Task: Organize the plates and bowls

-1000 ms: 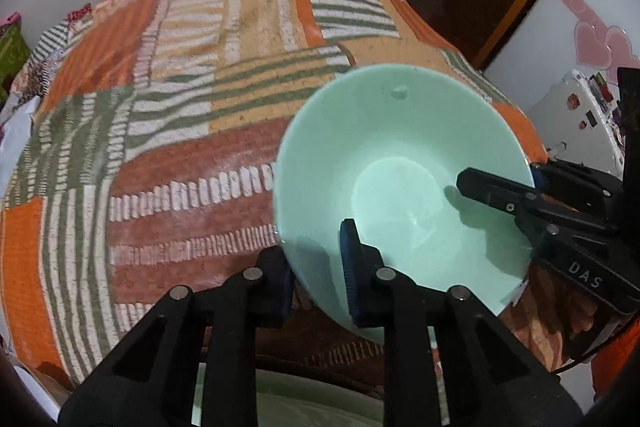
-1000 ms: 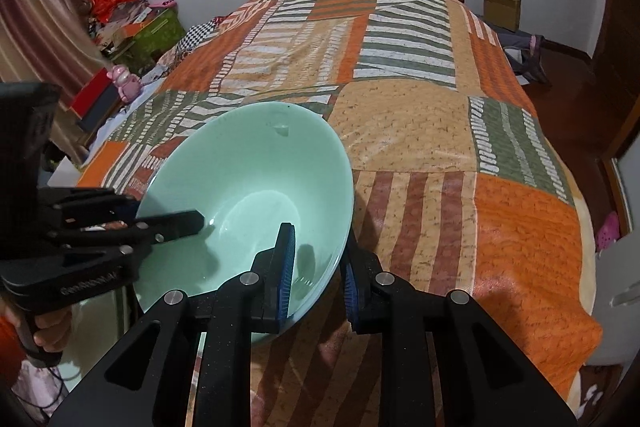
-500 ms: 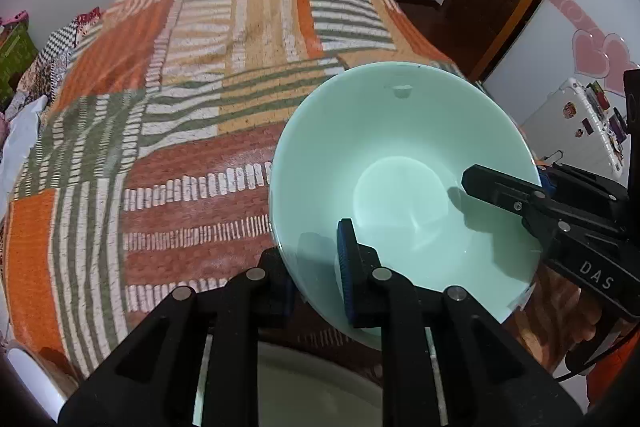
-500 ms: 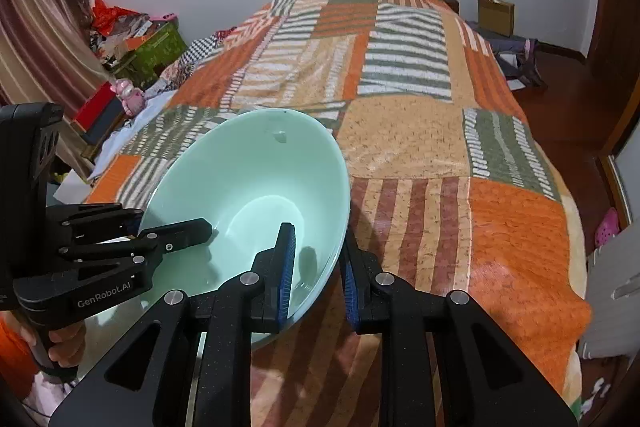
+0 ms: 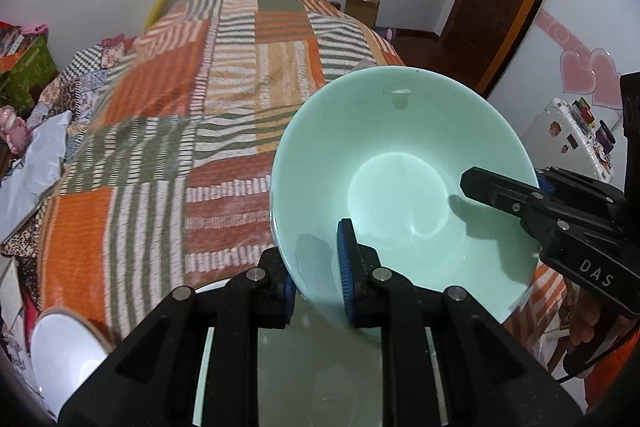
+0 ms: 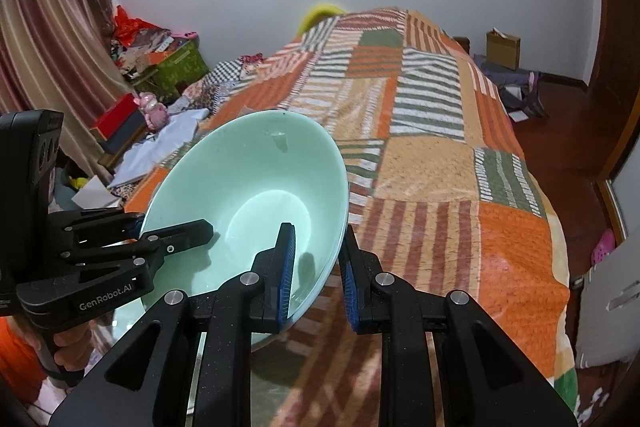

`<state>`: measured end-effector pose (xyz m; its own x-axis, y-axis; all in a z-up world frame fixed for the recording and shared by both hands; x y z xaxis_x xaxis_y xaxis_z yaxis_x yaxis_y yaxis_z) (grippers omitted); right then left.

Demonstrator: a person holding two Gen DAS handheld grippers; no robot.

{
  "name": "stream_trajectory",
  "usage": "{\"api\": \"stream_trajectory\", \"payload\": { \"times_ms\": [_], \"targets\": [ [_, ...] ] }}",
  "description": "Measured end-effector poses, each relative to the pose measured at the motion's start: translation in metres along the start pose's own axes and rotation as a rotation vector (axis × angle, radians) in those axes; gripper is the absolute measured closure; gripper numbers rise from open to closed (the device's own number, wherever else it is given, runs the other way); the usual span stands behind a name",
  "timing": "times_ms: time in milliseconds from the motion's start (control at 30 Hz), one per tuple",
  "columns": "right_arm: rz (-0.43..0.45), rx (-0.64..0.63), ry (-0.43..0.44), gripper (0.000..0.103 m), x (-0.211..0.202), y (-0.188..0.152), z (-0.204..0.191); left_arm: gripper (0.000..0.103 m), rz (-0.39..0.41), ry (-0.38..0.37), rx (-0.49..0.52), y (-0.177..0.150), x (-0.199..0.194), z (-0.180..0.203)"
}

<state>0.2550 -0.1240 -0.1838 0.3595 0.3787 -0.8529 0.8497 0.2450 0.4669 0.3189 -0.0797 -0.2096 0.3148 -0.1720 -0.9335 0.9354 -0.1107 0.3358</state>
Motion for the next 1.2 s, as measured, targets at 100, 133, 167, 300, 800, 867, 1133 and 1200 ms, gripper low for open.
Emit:
{"api": "stream_trajectory", "payload": {
  "times_ms": [100,133,167,300,800,867,1133,1200],
  "targets": [
    [0.013,-0.012,0.009,0.083,-0.005,-0.001,-0.013,0.085,0.014,0.007,-0.008,-0.008,-0.013,-0.007],
    [0.017,-0.016,0.012,0.083,-0.006,-0.001,-0.018,0.085,0.019,0.009,-0.013,-0.011,-0.018,-0.010],
    [0.020,-0.020,0.016,0.083,-0.007,-0.003,-0.021,0.085,0.024,0.012,-0.018,-0.014,-0.022,-0.012],
    [0.026,-0.041,0.032,0.083,-0.008,-0.005,-0.042,0.085,0.039,0.027,-0.037,-0.029,-0.036,-0.026],
    [-0.004,-0.149,0.096,0.083,0.014,-0.009,-0.123,0.085,0.070,0.061,-0.163,-0.088,-0.069,-0.098],
    [-0.009,-0.161,0.105,0.083,0.016,-0.011,-0.134,0.085,0.077,0.065,-0.180,-0.096,-0.074,-0.108],
    [-0.034,-0.202,0.146,0.083,0.031,-0.016,-0.176,0.085,0.091,0.091,-0.234,-0.124,-0.088,-0.147],
    [-0.040,-0.210,0.152,0.083,0.035,-0.017,-0.185,0.085,0.092,0.097,-0.247,-0.131,-0.091,-0.156]
  ]
}}
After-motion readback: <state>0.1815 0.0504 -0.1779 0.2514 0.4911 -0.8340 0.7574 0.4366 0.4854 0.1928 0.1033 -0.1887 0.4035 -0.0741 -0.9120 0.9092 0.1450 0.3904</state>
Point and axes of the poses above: each gripper's, at about its wrist camera, not at the fingertips, and x roughly the way its jaws point, z to its right, y to its top, the point moved 9 cm from there along x, roughly the way its jaws point, and after that the axes turned 15 degrees about -z, right-handed, at the moved point
